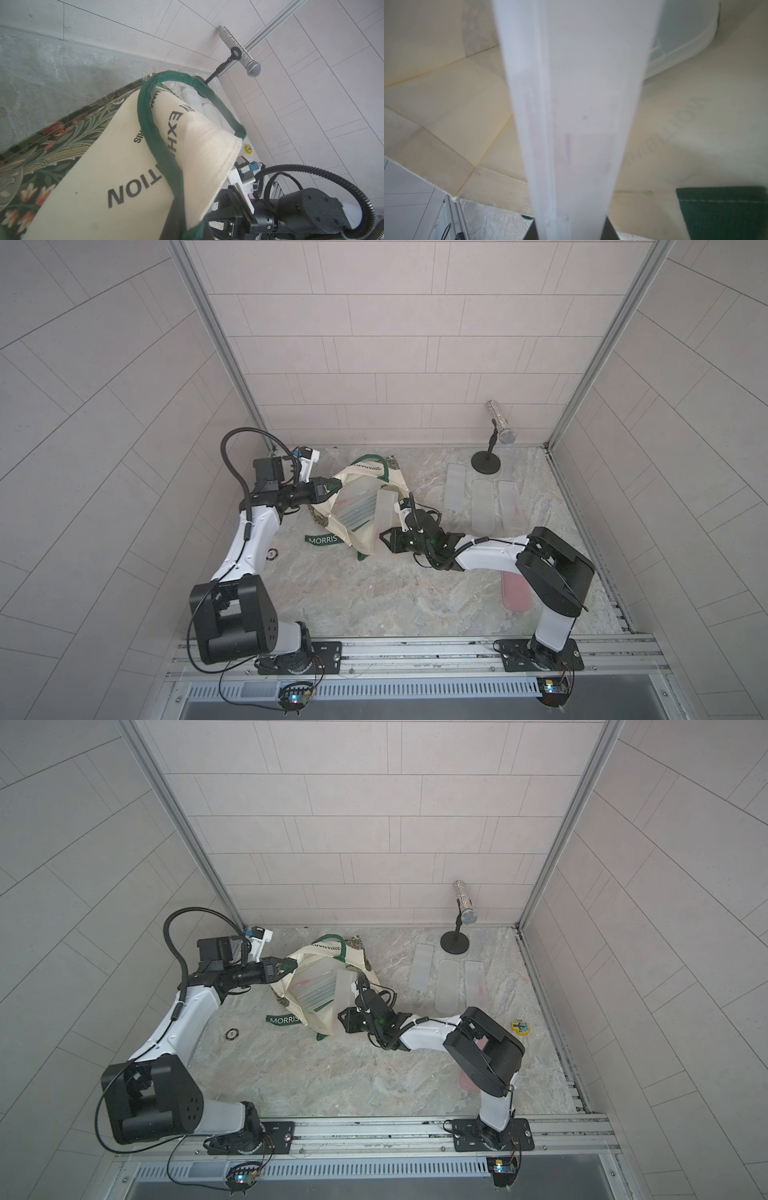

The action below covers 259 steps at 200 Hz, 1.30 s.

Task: Take out the pencil case from the canvas bag
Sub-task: Pick up the pencil case from the canvas bag.

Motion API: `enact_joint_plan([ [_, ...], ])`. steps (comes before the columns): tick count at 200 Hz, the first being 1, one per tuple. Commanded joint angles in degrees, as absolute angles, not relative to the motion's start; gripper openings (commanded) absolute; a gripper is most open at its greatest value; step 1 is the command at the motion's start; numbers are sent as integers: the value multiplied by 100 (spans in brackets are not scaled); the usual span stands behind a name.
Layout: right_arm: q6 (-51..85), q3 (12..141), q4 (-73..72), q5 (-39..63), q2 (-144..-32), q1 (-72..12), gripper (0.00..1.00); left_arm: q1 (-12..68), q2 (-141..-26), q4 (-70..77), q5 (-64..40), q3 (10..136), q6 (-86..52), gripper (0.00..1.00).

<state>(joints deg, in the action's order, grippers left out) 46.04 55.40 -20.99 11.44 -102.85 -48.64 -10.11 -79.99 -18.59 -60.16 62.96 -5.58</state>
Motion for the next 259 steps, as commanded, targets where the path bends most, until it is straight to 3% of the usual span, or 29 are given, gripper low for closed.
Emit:
enact_joint_plan([
  [1,4339,5406,-1940,1250,-9958,-4887,25,-1018,-7860,-1559,-6012,6276,-602,0],
  [121,4491,4695,-1899,1519,-9105,-4878,24,-1042,-7848,-1522,-5948,6269,-644,0],
  [259,4473,3858,-1285,1314,-7397,-4878,24,-1135,-7990,-1237,-5938,6177,-950,0],
])
